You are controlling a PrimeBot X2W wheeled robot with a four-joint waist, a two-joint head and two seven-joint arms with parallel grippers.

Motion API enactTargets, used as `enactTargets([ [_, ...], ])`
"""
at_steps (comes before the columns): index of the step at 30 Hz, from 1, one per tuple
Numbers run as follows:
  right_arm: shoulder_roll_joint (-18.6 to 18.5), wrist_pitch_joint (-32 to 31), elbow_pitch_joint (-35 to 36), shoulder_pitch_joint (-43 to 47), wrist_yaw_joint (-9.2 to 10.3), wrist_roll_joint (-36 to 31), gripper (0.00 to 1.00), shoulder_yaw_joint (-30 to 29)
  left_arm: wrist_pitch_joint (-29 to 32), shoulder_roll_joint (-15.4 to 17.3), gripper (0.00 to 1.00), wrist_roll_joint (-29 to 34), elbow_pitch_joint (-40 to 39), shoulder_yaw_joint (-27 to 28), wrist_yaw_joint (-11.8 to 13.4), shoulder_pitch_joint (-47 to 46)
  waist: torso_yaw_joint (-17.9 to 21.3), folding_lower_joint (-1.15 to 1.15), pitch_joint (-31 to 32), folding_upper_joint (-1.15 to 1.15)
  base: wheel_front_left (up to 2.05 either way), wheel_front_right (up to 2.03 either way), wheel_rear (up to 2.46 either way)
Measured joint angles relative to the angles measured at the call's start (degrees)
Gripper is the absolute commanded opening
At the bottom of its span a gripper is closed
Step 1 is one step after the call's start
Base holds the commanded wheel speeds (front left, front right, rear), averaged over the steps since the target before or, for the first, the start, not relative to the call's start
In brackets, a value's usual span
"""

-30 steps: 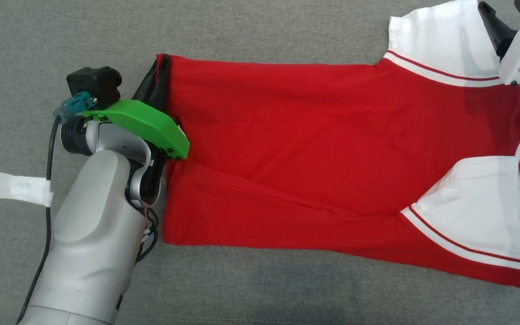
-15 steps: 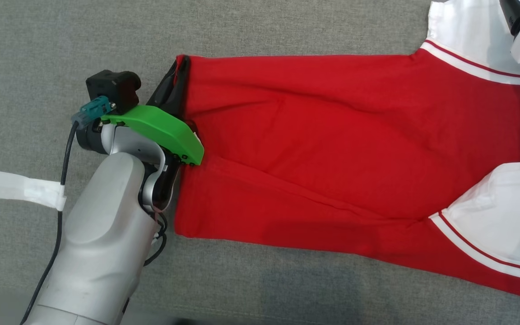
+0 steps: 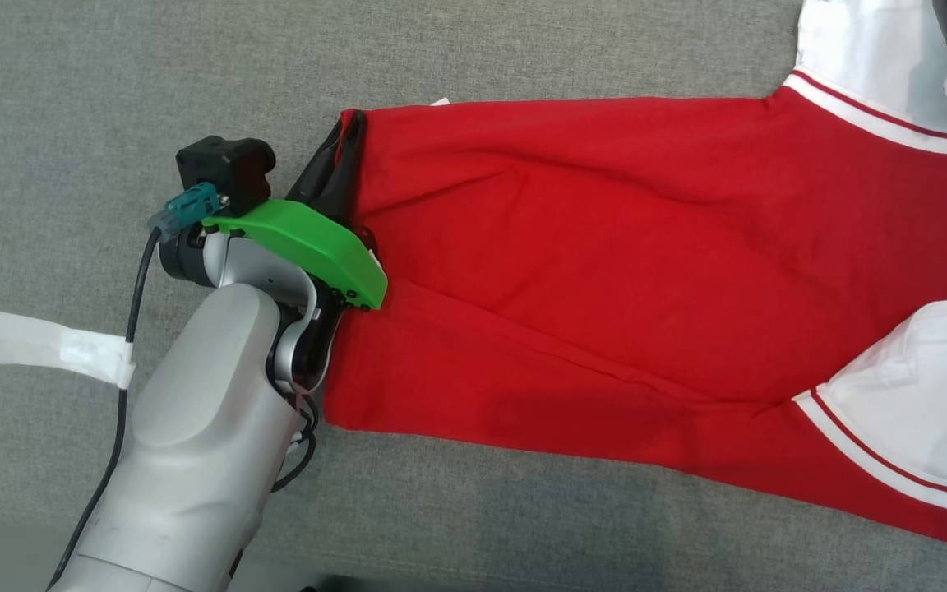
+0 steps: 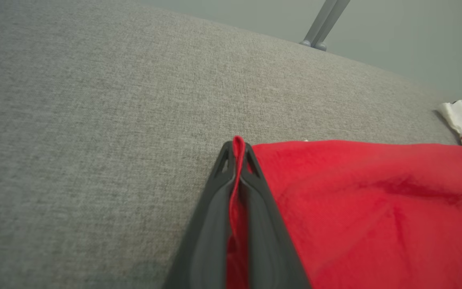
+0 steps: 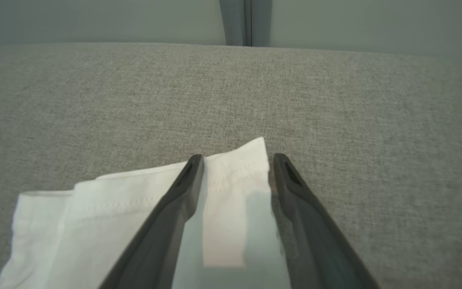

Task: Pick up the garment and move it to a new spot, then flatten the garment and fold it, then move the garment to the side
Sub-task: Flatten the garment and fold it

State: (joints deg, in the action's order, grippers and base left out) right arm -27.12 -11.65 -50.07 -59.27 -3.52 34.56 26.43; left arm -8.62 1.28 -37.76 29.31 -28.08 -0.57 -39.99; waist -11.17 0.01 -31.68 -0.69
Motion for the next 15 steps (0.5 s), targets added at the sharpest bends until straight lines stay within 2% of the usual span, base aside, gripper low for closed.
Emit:
enactTargets([
  [2,0.0,0.1,-0.1,-0.4,-0.46,-0.2,0.18,0.5,-0.2,0.0,0.0,-0.3,0.1,-0.2,0.0,0.0,-0.1,0.0,-0.1,0.0,0.0,0.0,0.0],
  [3,0.1,0.6,-0.3,-0.4,-0.67,-0.4,0.05,0.8,-0.5,0.0,0.0,-0.4,0.3,-0.4,0.1,0.0,-0.1,0.0,0.0,0.0,0.0,0.0,0.0],
  [4,0.1,0.9,-0.6,-0.4,-0.68,-0.4,0.0,0.9,-0.5,0.0,0.0,-0.5,0.4,-0.7,0.1,0.0,-0.2,0.0,0.0,0.0,0.0,0.0,0.0],
  [15,2.4,8.1,-0.6,-0.4,-2.52,-0.1,0.0,1.1,-1.8,0.0,0.0,-0.8,3.1,0.4,0.9,0.0,1.3,-0.01,0.9,0.0,0.0,0.0,0.0],
])
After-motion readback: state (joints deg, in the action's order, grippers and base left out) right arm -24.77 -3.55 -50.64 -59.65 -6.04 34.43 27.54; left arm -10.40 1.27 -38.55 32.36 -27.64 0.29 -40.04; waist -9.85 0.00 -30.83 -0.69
